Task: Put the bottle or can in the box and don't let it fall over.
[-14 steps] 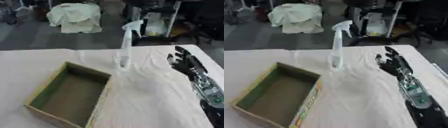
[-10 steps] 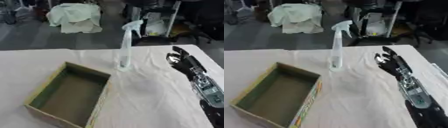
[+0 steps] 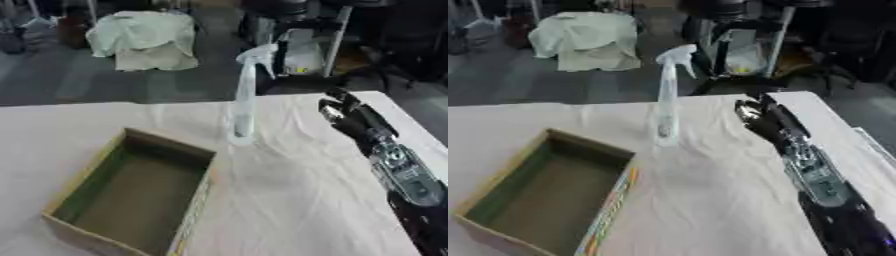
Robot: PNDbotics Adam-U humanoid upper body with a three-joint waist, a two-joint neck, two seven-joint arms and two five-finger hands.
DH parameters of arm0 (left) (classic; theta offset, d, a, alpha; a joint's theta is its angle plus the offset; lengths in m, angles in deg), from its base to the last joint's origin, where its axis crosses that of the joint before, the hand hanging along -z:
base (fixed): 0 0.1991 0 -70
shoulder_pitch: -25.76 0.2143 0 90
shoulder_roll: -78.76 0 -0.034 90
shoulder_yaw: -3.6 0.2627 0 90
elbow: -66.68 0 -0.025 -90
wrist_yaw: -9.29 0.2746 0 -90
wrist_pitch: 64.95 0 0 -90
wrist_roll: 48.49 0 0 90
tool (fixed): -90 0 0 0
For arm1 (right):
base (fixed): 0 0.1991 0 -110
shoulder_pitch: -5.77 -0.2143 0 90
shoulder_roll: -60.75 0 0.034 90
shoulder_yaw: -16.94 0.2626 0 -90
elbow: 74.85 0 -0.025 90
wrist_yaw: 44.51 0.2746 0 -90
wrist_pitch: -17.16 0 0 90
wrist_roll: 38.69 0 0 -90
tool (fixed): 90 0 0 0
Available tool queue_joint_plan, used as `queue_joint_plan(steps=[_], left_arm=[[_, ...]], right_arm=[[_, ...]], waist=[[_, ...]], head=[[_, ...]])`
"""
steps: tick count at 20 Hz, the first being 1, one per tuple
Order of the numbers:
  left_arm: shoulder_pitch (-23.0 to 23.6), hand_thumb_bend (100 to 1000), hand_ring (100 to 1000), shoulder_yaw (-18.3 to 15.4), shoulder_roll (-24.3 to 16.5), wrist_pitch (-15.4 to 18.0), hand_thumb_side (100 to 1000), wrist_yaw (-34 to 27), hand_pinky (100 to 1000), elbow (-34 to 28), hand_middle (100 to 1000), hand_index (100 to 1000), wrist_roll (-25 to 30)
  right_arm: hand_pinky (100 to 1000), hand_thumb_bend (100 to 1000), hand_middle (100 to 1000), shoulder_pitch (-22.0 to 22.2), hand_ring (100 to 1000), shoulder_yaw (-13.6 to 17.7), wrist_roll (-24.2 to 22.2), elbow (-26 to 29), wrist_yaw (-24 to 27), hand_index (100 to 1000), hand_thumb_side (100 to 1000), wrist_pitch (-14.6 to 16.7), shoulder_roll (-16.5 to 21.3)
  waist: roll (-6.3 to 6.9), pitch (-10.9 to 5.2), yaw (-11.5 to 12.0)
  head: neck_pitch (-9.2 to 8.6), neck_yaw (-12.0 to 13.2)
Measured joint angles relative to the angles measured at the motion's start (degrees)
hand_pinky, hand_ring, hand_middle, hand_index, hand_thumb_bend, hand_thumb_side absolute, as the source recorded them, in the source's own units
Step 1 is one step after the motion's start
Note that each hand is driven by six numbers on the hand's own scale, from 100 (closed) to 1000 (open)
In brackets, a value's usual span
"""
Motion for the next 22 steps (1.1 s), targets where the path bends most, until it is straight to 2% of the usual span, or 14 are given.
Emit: queue_joint_plan(steps=[7, 16, 22], left_arm=[[0.17, 100, 943, 0.33, -0.03, -0.16, 807, 0.0, 1000, 0.14, 1000, 852, 0.28], [0.41, 100, 944, 0.86, -0.25, -0.34, 810, 0.0, 1000, 0.62, 1000, 852, 0.9], [0.43, 100, 944, 1.07, -0.43, -0.43, 809, 0.0, 1000, 0.71, 1000, 852, 1.25]], right_arm=[[971, 100, 1000, -3.65, 1000, -0.87, -1.77, -7.27, 6.79, 1000, 470, 3.83, 1.74], [958, 100, 1000, -10.2, 1000, -3.35, -2.95, -20.12, 16.83, 979, 470, 9.54, 5.2], [962, 100, 1000, -14.0, 1000, -5.01, -3.5, -28.63, 19.35, 984, 470, 12.86, 6.59]], waist=[[-0.13, -0.72, -0.13], [-0.22, -1.19, -0.03], [-0.27, -1.33, 0.0]], head=[[0.0, -1.56], [0.0, -2.69], [-0.01, -3.38]])
